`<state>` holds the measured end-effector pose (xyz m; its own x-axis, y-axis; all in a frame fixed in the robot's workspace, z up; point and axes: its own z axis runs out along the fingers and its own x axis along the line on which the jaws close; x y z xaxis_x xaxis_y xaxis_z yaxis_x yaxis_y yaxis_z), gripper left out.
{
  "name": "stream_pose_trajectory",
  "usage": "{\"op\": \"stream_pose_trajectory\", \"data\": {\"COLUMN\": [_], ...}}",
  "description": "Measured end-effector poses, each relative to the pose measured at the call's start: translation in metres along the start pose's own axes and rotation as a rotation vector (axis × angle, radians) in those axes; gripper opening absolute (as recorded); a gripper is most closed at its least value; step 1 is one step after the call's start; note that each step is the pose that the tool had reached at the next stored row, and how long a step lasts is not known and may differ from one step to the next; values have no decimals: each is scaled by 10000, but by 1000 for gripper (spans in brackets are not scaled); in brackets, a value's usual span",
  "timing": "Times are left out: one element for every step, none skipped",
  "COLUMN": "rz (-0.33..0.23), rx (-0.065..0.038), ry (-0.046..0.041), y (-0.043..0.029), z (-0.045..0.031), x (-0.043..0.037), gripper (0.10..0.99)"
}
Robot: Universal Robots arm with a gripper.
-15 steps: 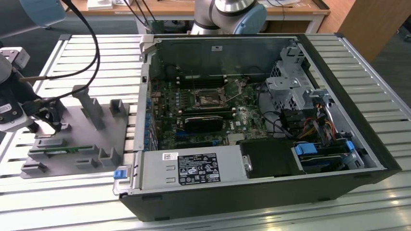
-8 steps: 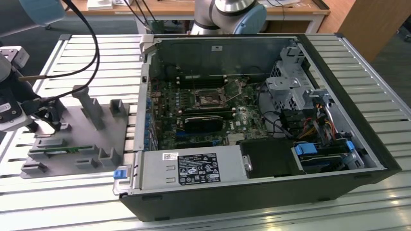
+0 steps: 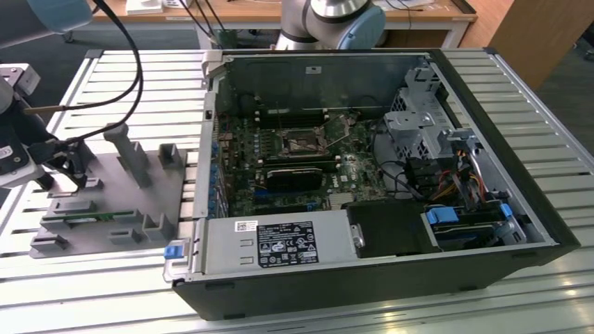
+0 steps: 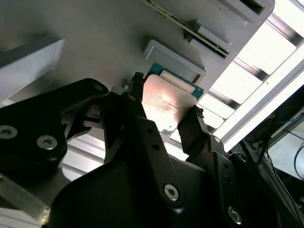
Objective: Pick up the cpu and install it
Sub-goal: 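Pick up the cpu and move it towards the insertion slot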
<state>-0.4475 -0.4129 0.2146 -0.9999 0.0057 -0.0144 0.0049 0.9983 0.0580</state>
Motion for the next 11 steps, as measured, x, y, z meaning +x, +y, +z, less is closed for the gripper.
{"op": "stream_pose_trajectory", "data": {"rz": [0,0,0,0,-1,-1,-1,-1,0,-1,0], "rx": [-1,0,0,-1,-1,0,-1,0,-1,0,1], "ry": [-2,0,0,-1,-1,0,-1,-1,-1,1,1], "y": [1,1,1,1,2,2,2,2,2,3,3], "z": [-7,-15,-19,-21,-25,-28,-30,-33,-35,-39,-42], "x": [0,0,0,0,-1,-1,-1,-1,-1,-1,-1], "gripper": [541,541,541,541,541,541,541,541,541,541,541]}}
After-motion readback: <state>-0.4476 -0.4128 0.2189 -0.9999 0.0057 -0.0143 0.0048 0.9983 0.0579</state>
